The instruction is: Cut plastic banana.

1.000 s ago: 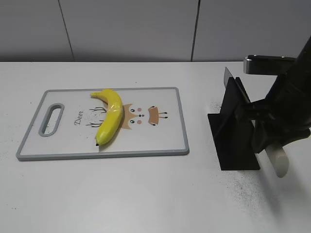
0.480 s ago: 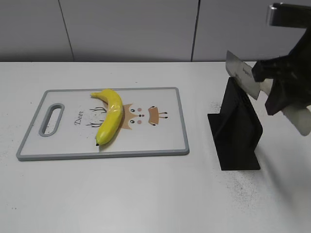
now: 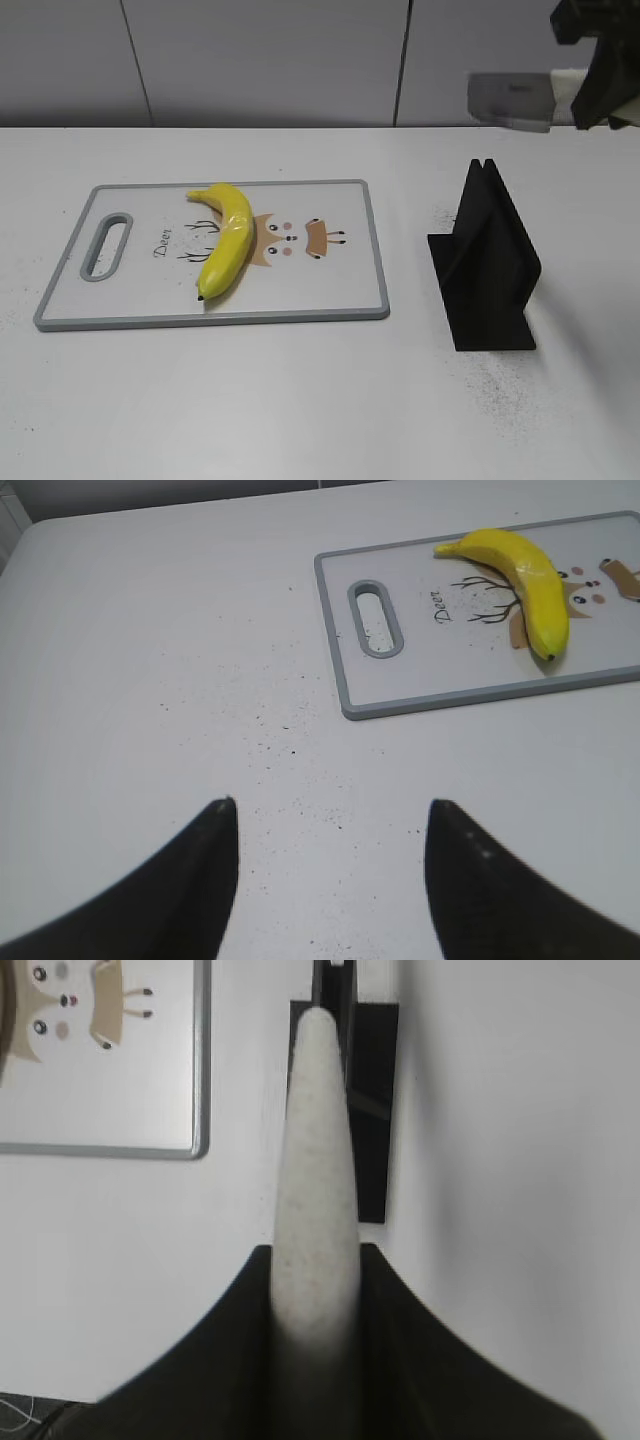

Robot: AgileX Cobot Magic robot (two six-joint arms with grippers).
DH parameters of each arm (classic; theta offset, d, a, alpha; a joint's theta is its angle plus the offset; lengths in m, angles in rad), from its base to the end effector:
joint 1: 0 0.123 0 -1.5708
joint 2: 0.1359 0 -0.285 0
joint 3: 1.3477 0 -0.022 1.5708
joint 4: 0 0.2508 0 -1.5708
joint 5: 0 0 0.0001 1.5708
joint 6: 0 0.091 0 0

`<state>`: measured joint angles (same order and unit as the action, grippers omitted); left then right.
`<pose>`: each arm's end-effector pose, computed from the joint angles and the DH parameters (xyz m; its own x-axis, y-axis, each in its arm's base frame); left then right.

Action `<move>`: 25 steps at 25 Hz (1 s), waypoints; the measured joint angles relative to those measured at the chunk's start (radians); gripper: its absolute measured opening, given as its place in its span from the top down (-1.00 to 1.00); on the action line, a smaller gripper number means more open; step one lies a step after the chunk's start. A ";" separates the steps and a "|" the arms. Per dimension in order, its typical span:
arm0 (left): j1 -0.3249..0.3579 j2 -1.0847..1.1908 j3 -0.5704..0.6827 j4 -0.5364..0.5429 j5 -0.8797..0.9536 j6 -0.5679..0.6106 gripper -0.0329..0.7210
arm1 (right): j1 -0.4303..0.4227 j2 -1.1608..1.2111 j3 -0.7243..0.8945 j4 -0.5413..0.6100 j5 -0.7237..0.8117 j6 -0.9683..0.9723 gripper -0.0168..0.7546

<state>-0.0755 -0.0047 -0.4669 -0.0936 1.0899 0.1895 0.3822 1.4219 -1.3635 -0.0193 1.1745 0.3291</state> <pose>-0.0039 -0.0073 0.2660 -0.4768 0.1816 -0.8601 0.2182 0.9723 0.0843 0.2639 0.1043 0.3543 -0.9176 -0.0282 -0.3964 -0.0801 0.9901 0.1150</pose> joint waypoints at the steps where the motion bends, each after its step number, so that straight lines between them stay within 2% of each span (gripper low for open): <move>1: 0.000 0.000 0.000 0.000 0.000 0.000 -0.56 | 0.000 0.000 -0.015 -0.005 0.001 0.000 0.53; 6: 0.000 -0.001 -0.013 0.001 -0.022 0.000 -0.56 | 0.000 0.000 -0.081 -0.031 0.000 -0.034 0.53; 11: 0.000 0.048 -0.025 0.002 -0.084 0.000 -0.56 | 0.000 0.009 -0.095 0.009 -0.080 -0.286 0.53; 15: 0.000 0.207 -0.047 0.000 -0.159 0.029 -0.56 | 0.000 0.072 -0.133 0.075 -0.109 -0.448 0.53; 20: 0.000 0.469 -0.126 -0.032 -0.250 0.182 -0.56 | 0.000 0.181 -0.174 0.217 -0.155 -0.761 0.53; 25: 0.000 0.745 -0.232 -0.120 -0.299 0.367 -0.56 | 0.000 0.282 -0.211 0.315 -0.208 -1.024 0.53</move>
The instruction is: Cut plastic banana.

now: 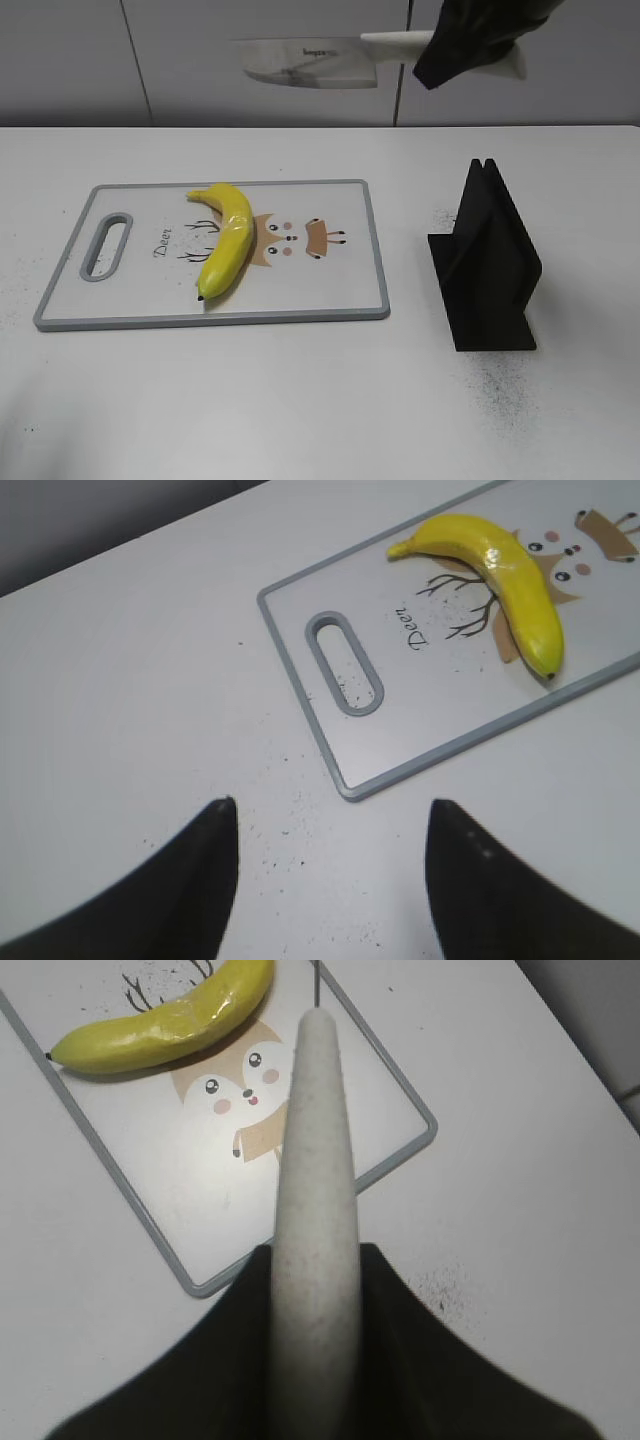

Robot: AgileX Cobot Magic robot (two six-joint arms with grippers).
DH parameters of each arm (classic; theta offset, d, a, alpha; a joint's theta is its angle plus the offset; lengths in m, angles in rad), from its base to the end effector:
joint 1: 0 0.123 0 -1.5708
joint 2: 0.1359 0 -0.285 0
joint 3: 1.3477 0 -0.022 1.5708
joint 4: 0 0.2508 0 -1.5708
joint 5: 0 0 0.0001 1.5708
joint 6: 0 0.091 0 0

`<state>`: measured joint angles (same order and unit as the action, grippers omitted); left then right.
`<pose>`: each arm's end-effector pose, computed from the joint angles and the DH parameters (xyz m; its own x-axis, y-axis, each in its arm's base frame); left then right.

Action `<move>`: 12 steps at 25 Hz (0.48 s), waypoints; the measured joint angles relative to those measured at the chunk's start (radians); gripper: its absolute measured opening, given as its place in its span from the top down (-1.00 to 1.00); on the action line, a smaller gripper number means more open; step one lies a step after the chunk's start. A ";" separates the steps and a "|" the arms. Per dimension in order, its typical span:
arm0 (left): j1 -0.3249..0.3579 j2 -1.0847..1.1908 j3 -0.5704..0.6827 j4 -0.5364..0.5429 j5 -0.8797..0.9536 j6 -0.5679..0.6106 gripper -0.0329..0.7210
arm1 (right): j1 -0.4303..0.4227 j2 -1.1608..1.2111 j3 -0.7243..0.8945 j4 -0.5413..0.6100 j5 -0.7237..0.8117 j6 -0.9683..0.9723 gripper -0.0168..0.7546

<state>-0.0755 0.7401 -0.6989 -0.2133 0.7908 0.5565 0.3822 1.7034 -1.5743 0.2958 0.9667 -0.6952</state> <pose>0.1324 -0.0238 0.3152 -0.5400 0.4318 -0.7225 0.4342 0.8783 0.2004 0.3404 0.1604 0.3355 -0.4283 -0.6955 -0.5770 -0.8071 0.5816 -0.1020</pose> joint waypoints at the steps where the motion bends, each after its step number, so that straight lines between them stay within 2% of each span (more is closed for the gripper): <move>1: 0.000 0.049 -0.031 -0.026 -0.003 0.044 -0.56 | 0.000 0.021 -0.008 0.010 -0.004 -0.041 0.53; 6: -0.005 0.337 -0.214 -0.155 0.000 0.264 -0.56 | 0.000 0.115 -0.057 0.056 -0.014 -0.278 0.53; 12: -0.074 0.609 -0.451 -0.182 0.027 0.511 -0.56 | 0.000 0.214 -0.125 0.129 -0.009 -0.467 0.53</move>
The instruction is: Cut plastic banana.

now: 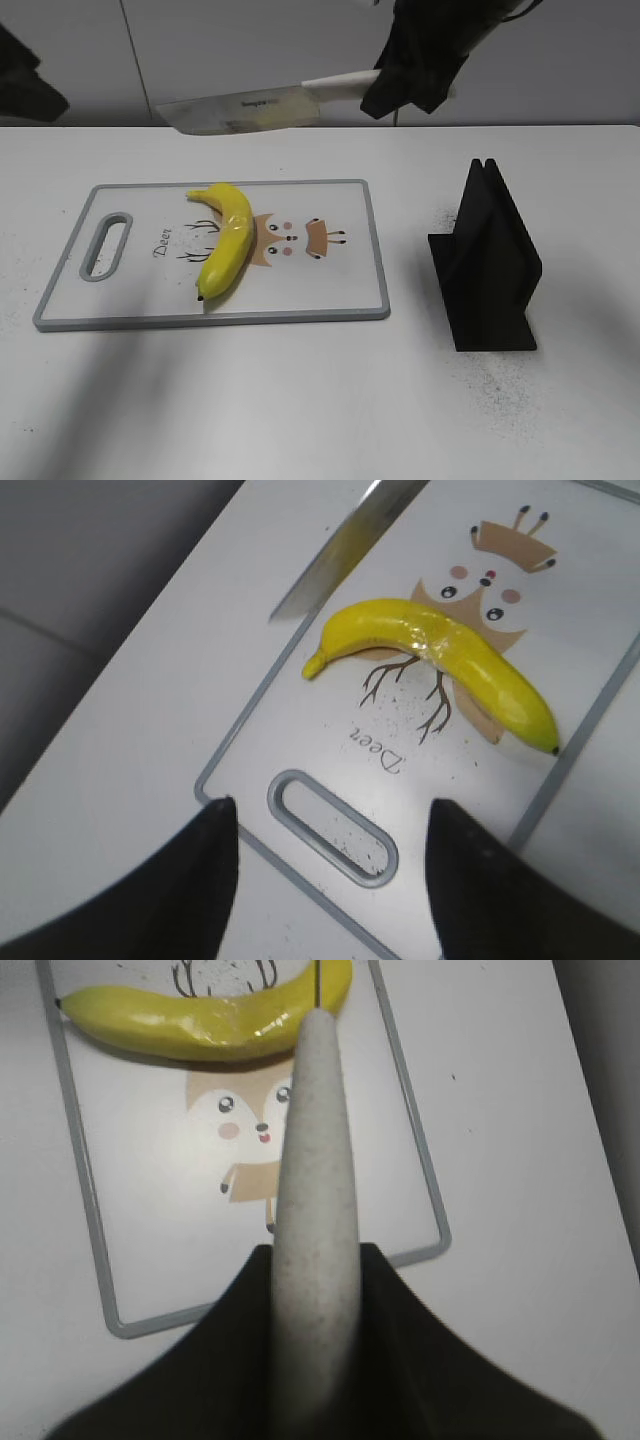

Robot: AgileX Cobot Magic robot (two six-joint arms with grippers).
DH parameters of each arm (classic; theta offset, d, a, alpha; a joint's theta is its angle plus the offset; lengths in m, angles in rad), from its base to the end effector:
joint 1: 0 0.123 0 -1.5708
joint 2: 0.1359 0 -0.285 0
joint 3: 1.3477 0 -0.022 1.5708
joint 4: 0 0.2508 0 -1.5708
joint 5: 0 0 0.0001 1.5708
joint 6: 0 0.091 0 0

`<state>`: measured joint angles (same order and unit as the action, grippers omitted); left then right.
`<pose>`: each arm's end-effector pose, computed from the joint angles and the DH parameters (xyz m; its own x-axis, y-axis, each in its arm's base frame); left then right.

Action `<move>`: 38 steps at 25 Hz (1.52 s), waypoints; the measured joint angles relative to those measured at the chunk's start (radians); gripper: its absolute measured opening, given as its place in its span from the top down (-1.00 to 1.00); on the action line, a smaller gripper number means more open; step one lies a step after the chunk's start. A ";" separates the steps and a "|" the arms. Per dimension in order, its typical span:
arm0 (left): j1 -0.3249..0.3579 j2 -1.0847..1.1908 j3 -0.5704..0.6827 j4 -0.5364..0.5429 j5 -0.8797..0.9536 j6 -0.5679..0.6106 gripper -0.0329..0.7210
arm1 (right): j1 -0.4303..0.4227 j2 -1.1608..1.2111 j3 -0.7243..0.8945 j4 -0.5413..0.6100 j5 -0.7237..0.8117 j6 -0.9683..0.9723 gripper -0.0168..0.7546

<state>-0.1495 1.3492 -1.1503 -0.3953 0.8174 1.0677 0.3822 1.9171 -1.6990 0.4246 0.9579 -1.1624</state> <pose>0.2753 -0.0673 0.3330 -0.3148 0.7366 -0.5986 0.7691 0.5675 0.2939 0.3844 0.1876 0.2905 -0.0930 -0.8373 -0.5388 -0.9451 0.2445 -0.2167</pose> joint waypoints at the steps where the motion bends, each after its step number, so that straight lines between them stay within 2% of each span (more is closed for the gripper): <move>1: -0.019 0.037 -0.039 0.000 0.008 0.046 -0.56 | 0.000 0.015 -0.007 0.028 0.005 -0.037 0.53; 7: -0.107 0.215 -0.173 -0.007 0.073 0.237 -0.56 | 0.008 0.083 -0.054 0.151 0.071 -0.252 0.53; 14: -0.121 0.343 -0.215 -0.006 0.081 0.299 -0.54 | 0.009 0.124 -0.072 0.226 0.070 -0.336 0.53; 16: -0.121 0.357 -0.217 -0.004 0.065 0.300 -0.41 | 0.009 0.139 -0.072 0.228 0.069 -0.339 0.53; 21: -0.121 0.396 -0.221 -0.004 0.051 0.302 0.40 | 0.009 0.151 -0.072 0.228 0.062 -0.343 0.53; 24: -0.121 0.419 -0.221 -0.003 0.035 0.303 0.70 | 0.009 0.151 -0.072 0.227 0.058 -0.345 0.53; 29: -0.122 0.449 -0.221 0.002 -0.004 0.311 0.89 | 0.009 0.151 -0.072 0.219 0.041 -0.353 0.53; 38: -0.127 0.577 -0.222 -0.014 -0.076 0.321 0.91 | 0.009 0.221 -0.075 0.149 0.030 -0.304 0.53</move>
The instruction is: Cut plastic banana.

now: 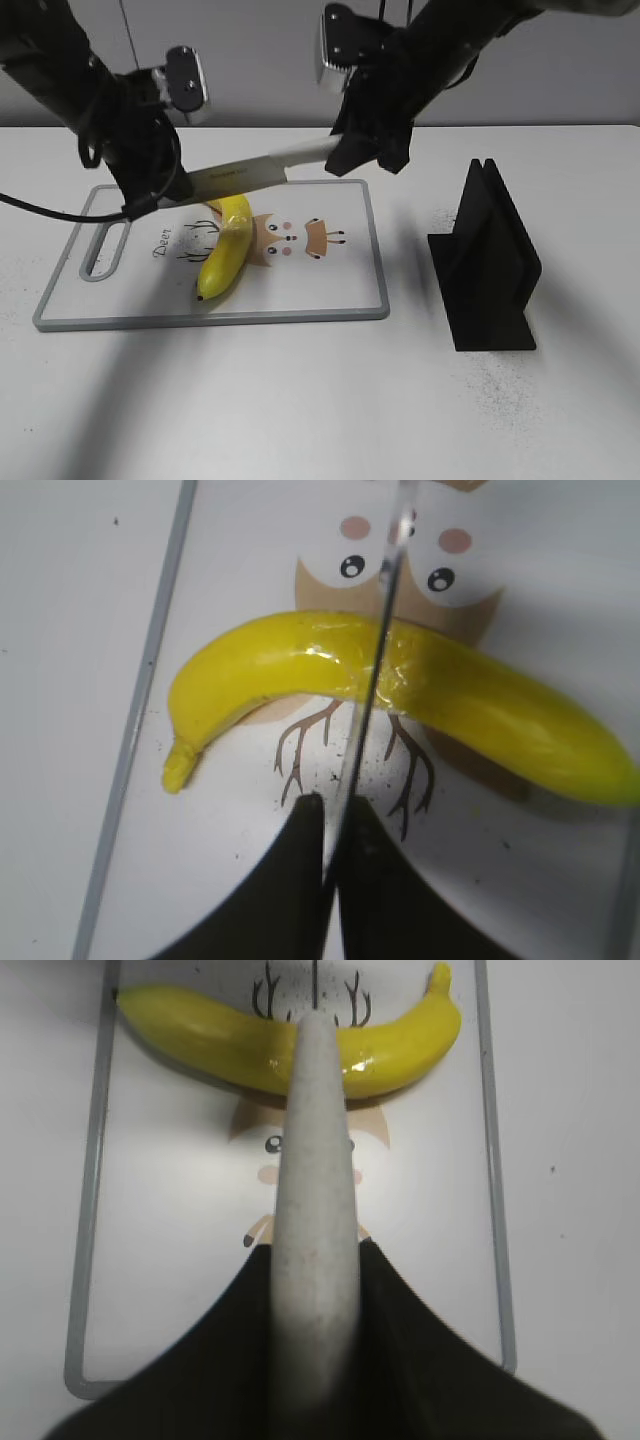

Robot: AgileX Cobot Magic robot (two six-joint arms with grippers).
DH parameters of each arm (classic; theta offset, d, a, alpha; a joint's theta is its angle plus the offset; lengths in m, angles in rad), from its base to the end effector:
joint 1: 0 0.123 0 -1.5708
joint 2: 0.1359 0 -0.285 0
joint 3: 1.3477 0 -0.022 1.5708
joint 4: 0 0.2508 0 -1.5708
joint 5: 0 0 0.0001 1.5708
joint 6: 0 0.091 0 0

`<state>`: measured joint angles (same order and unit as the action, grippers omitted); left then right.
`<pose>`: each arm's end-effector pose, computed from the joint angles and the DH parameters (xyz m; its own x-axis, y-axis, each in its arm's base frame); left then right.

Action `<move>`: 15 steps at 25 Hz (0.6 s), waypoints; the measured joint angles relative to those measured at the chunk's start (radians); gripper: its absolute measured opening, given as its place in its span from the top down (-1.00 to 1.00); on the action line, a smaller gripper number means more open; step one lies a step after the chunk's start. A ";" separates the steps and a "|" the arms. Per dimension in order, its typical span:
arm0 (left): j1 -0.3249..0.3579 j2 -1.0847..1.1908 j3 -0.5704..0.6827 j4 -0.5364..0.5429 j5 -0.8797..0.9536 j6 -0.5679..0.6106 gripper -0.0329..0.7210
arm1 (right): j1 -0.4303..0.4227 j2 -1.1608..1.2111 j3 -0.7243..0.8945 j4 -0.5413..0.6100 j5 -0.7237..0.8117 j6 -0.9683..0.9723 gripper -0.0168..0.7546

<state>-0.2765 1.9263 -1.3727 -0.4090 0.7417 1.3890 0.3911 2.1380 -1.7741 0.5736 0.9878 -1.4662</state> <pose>0.3809 -0.1335 0.2006 -0.0952 0.9099 -0.4037 0.9516 0.2022 0.2313 0.4116 0.2143 0.2180 0.0805 -0.8366 -0.5418 -0.9869 0.0093 -0.1611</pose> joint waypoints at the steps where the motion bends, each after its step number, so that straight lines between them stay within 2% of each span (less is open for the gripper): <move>1: -0.001 0.027 0.000 -0.004 -0.023 0.001 0.91 | 0.000 0.030 -0.003 -0.015 -0.006 0.005 0.53; 4: -0.002 0.134 0.000 -0.037 -0.098 0.013 0.90 | 0.000 0.133 -0.008 -0.067 -0.029 0.050 0.52; 8: -0.006 0.166 -0.023 -0.067 -0.098 0.042 0.86 | -0.005 0.216 -0.024 -0.108 0.001 0.139 0.49; 15: -0.007 0.153 -0.028 -0.063 -0.096 0.049 0.85 | -0.005 0.206 -0.033 -0.119 0.019 0.166 0.48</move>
<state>-0.2832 2.0794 -1.4003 -0.4721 0.6457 1.4383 0.3862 2.3444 -1.8072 0.4543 1.0065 -1.3005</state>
